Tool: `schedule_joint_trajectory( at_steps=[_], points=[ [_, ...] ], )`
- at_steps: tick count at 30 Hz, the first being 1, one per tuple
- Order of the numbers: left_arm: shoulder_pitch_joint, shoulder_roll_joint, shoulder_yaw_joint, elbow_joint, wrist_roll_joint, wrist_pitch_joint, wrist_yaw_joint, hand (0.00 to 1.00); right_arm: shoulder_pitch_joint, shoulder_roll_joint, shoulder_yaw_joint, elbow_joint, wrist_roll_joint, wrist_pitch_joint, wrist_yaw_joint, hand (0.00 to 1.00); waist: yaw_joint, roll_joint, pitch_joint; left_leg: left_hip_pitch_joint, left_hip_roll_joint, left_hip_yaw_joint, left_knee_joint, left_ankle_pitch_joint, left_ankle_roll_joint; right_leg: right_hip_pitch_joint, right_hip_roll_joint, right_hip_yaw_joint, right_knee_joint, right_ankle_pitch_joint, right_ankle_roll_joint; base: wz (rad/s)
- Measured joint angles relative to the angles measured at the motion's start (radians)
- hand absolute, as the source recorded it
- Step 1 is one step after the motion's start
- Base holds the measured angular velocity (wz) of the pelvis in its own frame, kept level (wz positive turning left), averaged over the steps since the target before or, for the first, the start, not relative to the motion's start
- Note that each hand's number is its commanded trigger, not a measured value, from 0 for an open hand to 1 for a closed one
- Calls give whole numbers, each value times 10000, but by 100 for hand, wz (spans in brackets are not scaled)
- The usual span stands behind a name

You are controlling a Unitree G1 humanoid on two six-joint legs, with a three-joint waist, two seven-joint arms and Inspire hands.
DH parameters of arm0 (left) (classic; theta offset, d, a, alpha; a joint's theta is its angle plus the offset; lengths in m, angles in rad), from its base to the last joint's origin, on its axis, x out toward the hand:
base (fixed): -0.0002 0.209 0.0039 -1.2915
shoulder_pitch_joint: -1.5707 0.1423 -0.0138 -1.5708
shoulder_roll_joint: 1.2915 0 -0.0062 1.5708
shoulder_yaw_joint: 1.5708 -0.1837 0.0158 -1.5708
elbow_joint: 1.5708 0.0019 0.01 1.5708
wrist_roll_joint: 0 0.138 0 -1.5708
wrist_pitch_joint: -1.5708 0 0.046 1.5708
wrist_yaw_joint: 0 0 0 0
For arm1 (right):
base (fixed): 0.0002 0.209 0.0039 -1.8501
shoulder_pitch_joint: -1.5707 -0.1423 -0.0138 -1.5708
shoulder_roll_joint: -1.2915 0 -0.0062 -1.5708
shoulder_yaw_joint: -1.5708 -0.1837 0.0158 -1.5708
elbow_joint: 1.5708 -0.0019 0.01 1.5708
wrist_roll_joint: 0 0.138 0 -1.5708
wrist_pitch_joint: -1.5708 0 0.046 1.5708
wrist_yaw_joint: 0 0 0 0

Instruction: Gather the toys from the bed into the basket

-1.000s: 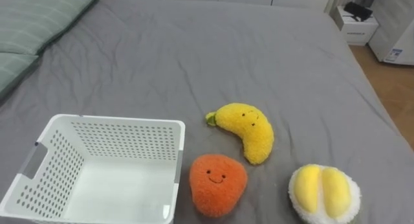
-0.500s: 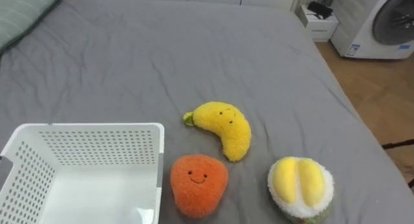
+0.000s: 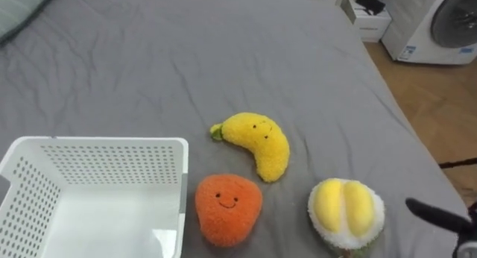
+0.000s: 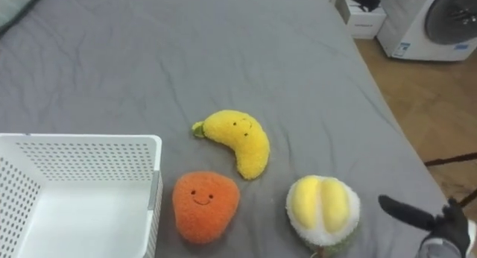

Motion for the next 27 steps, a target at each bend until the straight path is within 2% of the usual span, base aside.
schedule_joint_trajectory(
  at_steps=[7, 11, 18, 27],
  points=[
    [104, -86, -164, -57, 16, -26, 6, 0, -156, 11, 1055, -85, -1393, -17, 39, 0, 259, 128, -15, -90, -9, -127, -43, -1, 2, -16, -22, -148, 5, 2, 1, 2],
    [351, -280, -154, -337, 17, -8, 7, 0, -143, 76, 1468, 9, -2472, 12, 600, 0, 446, 191, -12, -23, -13, -146, -4, 14, 1, 16, -28, -177, -1, 2, 1, 2],
    [407, -309, -182, -315, 70, -2, 6, 0, -144, 257, 1998, 1059, -4160, 15, 1685, 0, 534, 107, -12, -33, -18, -428, 99, 15, -2, 182, -61, -489, -13, 4, -2, 12],
    [488, -314, -404, -276, 93, -12, 10, 0, -146, 344, 2258, 3040, -5307, 39, 2116, 0, 666, -36, 0, -36, -31, -490, 173, 14, -2, 313, -90, -681, -9, -1, -6, 2]
  ],
)
